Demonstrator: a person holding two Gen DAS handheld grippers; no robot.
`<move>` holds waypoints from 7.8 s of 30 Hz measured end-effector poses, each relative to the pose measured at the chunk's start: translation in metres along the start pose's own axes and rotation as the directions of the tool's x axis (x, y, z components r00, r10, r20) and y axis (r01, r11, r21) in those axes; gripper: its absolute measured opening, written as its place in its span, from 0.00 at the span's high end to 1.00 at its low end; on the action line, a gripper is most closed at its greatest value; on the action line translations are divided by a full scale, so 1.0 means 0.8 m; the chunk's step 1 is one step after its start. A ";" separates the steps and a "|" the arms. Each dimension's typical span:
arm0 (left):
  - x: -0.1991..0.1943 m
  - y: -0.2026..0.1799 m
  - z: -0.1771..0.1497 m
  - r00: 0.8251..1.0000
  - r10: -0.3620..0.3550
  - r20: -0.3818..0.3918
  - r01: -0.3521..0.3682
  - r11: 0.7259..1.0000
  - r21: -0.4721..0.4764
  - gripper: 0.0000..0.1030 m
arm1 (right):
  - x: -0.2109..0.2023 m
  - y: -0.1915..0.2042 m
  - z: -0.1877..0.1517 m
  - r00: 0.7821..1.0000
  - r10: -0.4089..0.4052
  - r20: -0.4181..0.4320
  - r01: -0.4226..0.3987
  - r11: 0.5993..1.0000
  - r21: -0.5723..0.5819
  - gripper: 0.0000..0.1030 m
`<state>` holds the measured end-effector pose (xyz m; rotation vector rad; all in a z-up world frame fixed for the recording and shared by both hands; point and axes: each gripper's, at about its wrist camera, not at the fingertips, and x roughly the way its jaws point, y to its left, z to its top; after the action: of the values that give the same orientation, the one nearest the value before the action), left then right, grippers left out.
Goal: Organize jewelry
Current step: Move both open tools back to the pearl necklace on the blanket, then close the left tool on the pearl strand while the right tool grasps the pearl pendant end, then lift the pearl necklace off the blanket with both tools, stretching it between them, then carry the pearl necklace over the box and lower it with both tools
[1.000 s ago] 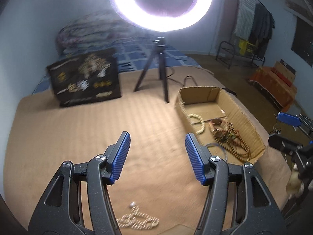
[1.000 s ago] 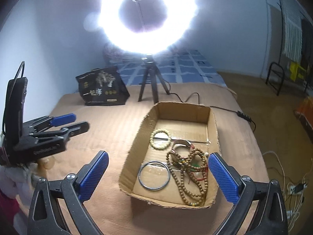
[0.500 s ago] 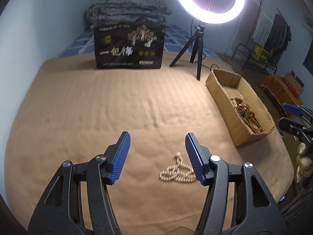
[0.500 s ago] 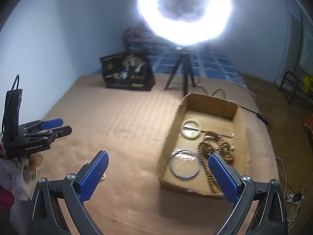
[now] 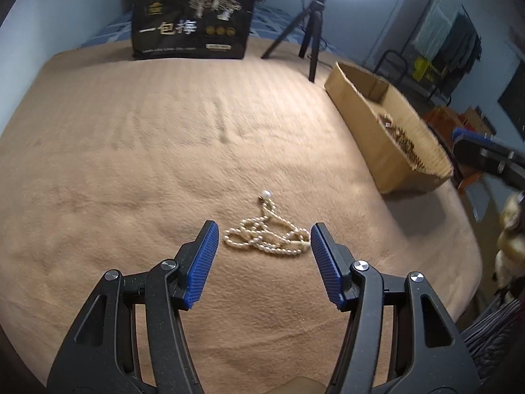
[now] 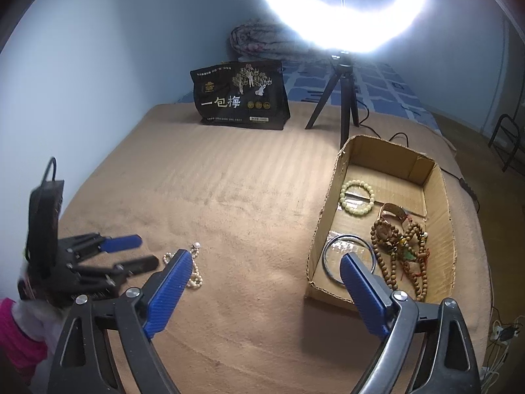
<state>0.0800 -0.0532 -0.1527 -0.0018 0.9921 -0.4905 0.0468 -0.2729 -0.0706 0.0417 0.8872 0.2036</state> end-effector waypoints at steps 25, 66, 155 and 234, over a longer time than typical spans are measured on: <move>0.065 -0.026 -0.013 0.975 0.223 -0.016 -0.221 0.972 0.082 0.20 | 0.013 -0.006 0.004 0.998 0.036 -0.042 -0.034 0.999 0.032 0.15; 0.017 0.081 -0.032 0.982 0.182 0.044 -0.177 0.980 -0.091 0.94 | 0.135 0.063 0.004 0.968 0.126 -0.215 -0.133 0.991 -0.020 0.54; -0.111 -0.047 0.082 0.957 -0.026 0.288 0.023 1.000 0.011 0.95 | 0.001 -0.005 0.014 1.000 -0.010 0.008 0.010 0.999 -0.031 0.85; 0.054 -0.222 0.134 0.980 -0.191 0.052 0.183 0.973 0.141 0.95 | 0.023 -0.189 0.001 0.990 -0.111 -0.087 0.130 0.954 0.269 0.84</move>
<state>0.1149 -0.2525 -0.0885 0.0110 0.8973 -0.7266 0.0831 -0.4171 -0.1024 0.2386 0.9805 -0.0338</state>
